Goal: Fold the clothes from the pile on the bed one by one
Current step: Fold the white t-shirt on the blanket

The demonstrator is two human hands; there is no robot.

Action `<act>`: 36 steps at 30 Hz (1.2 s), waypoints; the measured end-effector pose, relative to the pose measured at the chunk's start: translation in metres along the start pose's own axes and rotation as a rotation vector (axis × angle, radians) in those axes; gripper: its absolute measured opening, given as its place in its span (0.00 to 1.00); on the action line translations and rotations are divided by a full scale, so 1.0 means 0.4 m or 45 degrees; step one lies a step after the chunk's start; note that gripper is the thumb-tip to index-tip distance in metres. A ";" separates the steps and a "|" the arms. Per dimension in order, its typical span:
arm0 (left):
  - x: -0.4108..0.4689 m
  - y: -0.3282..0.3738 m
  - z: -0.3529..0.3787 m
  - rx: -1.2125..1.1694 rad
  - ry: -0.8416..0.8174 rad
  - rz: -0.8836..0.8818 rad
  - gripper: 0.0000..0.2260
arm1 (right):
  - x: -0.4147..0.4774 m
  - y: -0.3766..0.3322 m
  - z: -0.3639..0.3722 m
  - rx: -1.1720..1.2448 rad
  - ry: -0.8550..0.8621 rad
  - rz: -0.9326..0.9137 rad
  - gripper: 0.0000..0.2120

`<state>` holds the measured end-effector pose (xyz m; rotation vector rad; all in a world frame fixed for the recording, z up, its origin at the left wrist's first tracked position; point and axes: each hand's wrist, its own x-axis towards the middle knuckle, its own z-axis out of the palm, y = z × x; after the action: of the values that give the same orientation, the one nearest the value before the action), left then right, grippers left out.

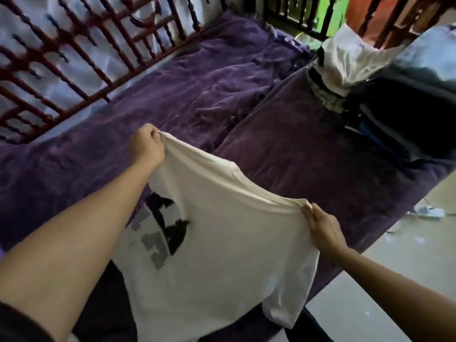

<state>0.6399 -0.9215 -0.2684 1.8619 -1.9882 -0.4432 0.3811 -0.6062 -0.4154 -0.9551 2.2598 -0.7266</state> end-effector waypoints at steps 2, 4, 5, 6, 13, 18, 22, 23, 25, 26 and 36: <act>0.047 0.084 0.132 -0.022 -0.069 0.038 0.09 | 0.099 0.069 -0.029 -0.040 0.007 0.106 0.22; 0.075 0.154 0.250 -0.065 -0.147 0.081 0.08 | 0.191 0.132 -0.056 -0.087 0.030 0.216 0.23; 0.080 0.184 0.300 -0.097 -0.196 0.109 0.08 | 0.230 0.161 -0.068 -0.113 0.034 0.273 0.23; 0.081 0.208 0.341 -0.139 -0.248 0.127 0.08 | 0.262 0.186 -0.079 -0.146 0.025 0.328 0.22; 0.054 0.051 0.352 -0.202 -0.334 -0.112 0.10 | 0.390 0.177 -0.087 -0.512 -0.077 0.371 0.19; -0.116 -0.273 0.271 -0.044 -0.444 -0.683 0.07 | 0.432 -0.034 0.092 -0.337 -0.338 0.176 0.16; -0.224 -0.481 0.277 -0.005 -0.484 -0.958 0.08 | 0.466 -0.170 0.289 -0.237 -0.532 0.079 0.15; -0.233 -0.526 0.292 -0.003 -0.469 -0.999 0.09 | 0.487 -0.191 0.334 -0.267 -0.540 0.022 0.16; -0.228 -0.603 0.331 -0.031 -0.398 -1.066 0.11 | 0.542 -0.224 0.409 -0.376 -0.493 -0.134 0.19; -0.222 -0.634 0.354 -0.077 -0.337 -1.104 0.11 | 0.571 -0.234 0.440 -0.440 -0.451 -0.222 0.22; -0.118 -0.708 0.449 -0.320 0.129 -0.882 0.07 | 0.700 -0.278 0.486 -0.636 -0.119 -0.240 0.13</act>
<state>0.8050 -0.9002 -0.5634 2.3019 -1.1119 -0.7259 0.4012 -0.9351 -0.5568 -1.4150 2.3324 -0.1778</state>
